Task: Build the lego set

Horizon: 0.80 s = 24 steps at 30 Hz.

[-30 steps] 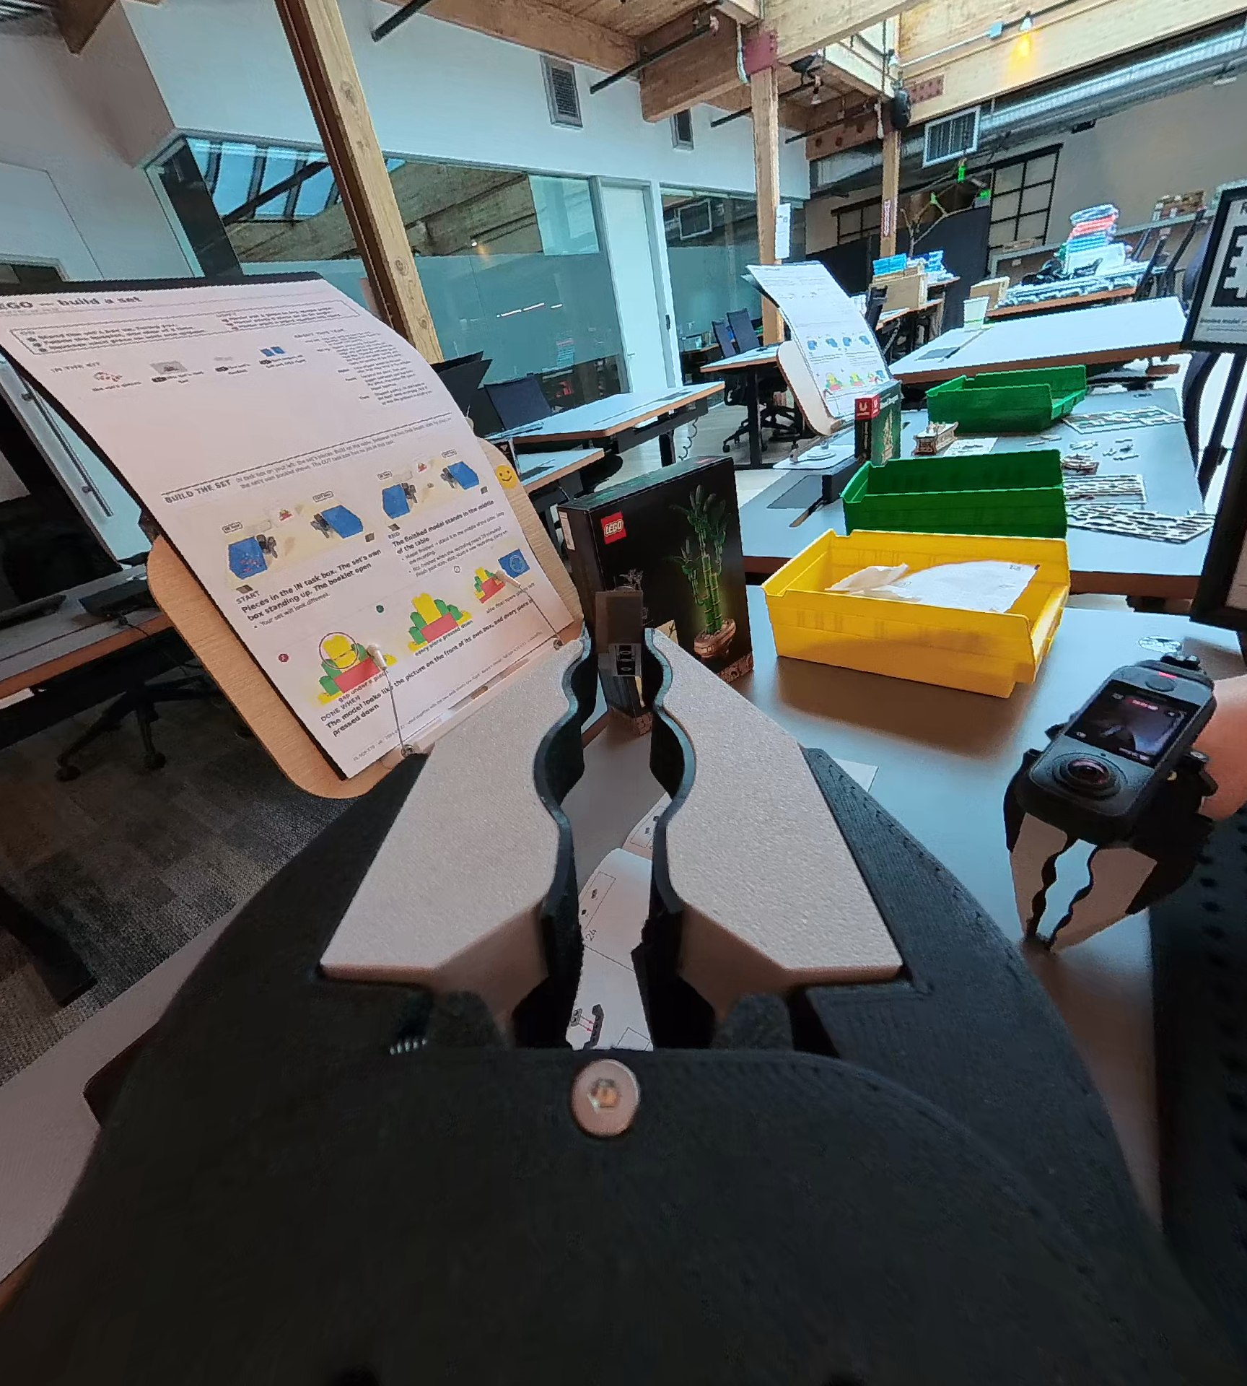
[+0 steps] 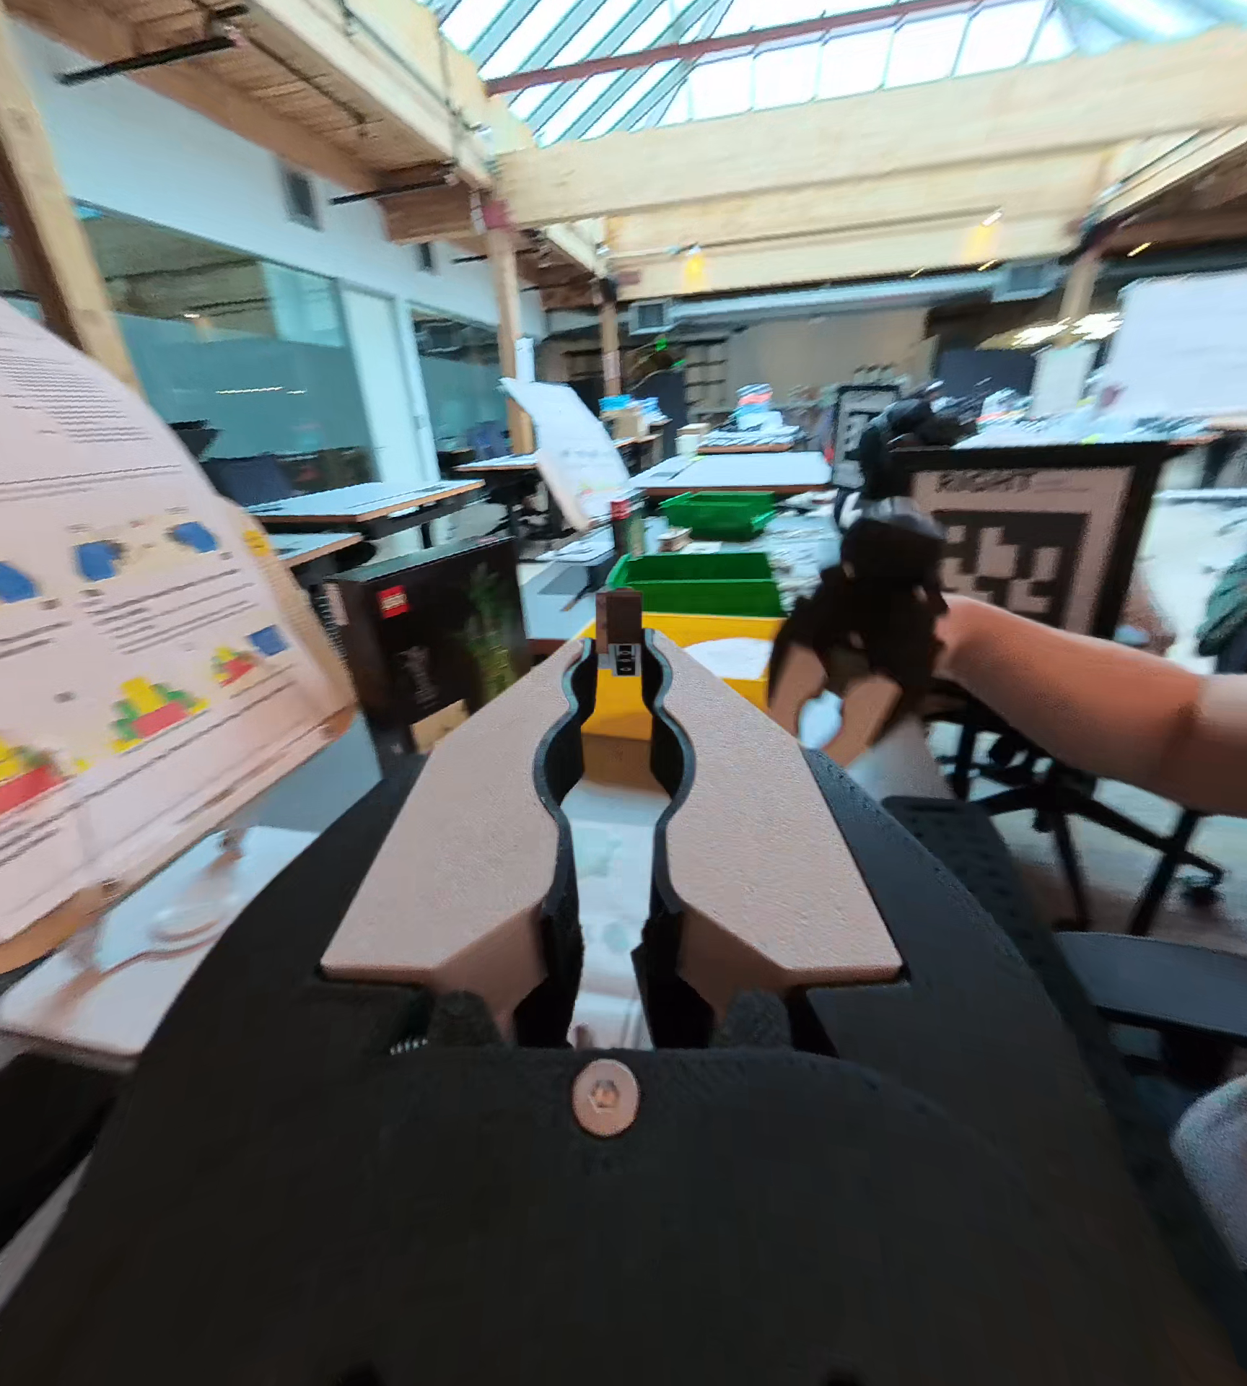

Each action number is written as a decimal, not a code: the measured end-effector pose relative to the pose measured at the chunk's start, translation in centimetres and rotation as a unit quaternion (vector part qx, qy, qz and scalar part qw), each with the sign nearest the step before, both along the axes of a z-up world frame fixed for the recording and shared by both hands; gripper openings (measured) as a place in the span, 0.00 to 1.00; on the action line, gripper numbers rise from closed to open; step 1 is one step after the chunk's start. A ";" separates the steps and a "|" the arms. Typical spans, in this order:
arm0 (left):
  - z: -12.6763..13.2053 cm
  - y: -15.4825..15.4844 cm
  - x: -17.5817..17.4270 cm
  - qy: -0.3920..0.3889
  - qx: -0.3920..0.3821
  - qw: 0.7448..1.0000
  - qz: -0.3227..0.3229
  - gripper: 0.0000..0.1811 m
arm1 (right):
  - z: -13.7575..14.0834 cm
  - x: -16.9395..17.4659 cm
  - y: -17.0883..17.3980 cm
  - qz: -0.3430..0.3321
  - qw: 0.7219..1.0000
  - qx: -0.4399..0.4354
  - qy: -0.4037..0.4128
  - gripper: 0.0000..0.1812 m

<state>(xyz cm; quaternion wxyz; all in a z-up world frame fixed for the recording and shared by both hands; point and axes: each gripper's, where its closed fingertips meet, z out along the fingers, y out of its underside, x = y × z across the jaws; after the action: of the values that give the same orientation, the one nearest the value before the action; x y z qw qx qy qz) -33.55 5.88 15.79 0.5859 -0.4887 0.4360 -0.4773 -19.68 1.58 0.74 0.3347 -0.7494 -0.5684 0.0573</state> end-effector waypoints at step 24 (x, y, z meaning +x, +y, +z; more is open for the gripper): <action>2.6 -5.9 1.3 -0.050 -0.045 0.985 -0.157 0.05 | 19.1 -15.2 -1.0 0.142 0.981 -0.091 0.101 0.04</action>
<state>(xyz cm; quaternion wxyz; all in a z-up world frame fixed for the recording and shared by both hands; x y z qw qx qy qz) -32.20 -0.01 18.37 0.5017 -0.4158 0.4558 -0.6063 -34.91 0.57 19.81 0.3092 -0.6790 -0.6245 0.2310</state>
